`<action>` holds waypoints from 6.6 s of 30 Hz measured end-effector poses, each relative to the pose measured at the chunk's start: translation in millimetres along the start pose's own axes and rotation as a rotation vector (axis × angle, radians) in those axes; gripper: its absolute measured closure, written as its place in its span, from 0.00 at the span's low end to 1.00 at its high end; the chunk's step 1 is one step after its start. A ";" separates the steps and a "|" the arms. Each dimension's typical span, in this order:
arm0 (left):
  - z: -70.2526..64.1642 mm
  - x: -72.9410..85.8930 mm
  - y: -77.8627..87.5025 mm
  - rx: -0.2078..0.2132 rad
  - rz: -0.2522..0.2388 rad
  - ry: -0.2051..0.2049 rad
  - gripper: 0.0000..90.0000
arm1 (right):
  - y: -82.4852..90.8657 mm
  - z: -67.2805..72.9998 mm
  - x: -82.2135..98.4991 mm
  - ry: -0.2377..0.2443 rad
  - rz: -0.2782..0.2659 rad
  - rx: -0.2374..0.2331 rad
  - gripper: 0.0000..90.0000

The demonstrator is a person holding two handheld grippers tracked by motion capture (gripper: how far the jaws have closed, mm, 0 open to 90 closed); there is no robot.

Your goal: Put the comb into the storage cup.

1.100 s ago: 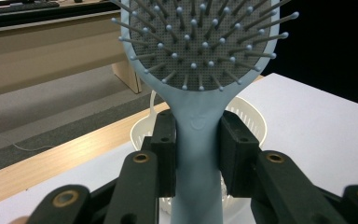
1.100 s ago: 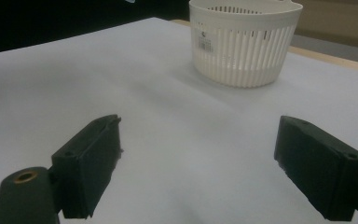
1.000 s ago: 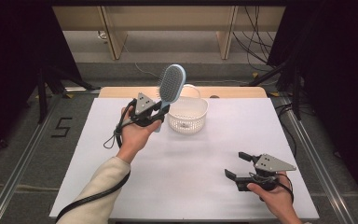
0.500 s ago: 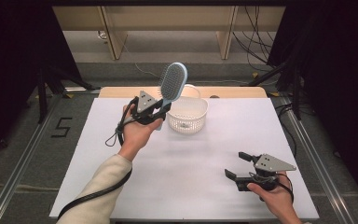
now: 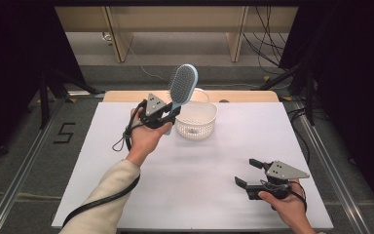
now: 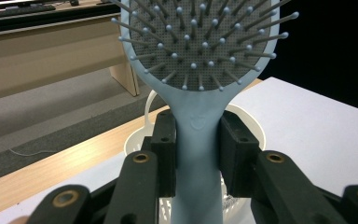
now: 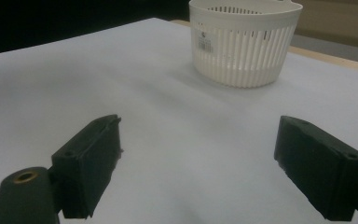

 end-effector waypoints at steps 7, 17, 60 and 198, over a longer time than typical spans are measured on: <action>-0.5 -2.2 -1.3 0.000 -0.002 -0.001 0.78 | -0.1 0.1 0.0 -0.001 -0.001 0.001 0.17; 0.3 -4.7 -3.3 -0.002 -0.006 -0.002 0.78 | 0.2 0.3 -0.2 -0.003 0.000 0.000 0.17; -0.2 -6.7 -16.0 0.003 0.004 -0.014 0.78 | 0.4 0.2 -0.2 -0.003 0.000 0.001 0.17; -4.5 -13.4 -66.4 0.055 -0.052 -0.052 0.78 | 0.9 -1.3 0.2 -0.012 -0.007 -0.002 0.17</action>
Point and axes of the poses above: each handheld gripper's, and its own axes: y roughly backward along the jaws, x roughly out of its underside, z roughly to its left, the point moved 3 cm from there along -y, roughly forward along the jaws, and after that the axes turned 2 degrees about y, right-handed, at the moved point
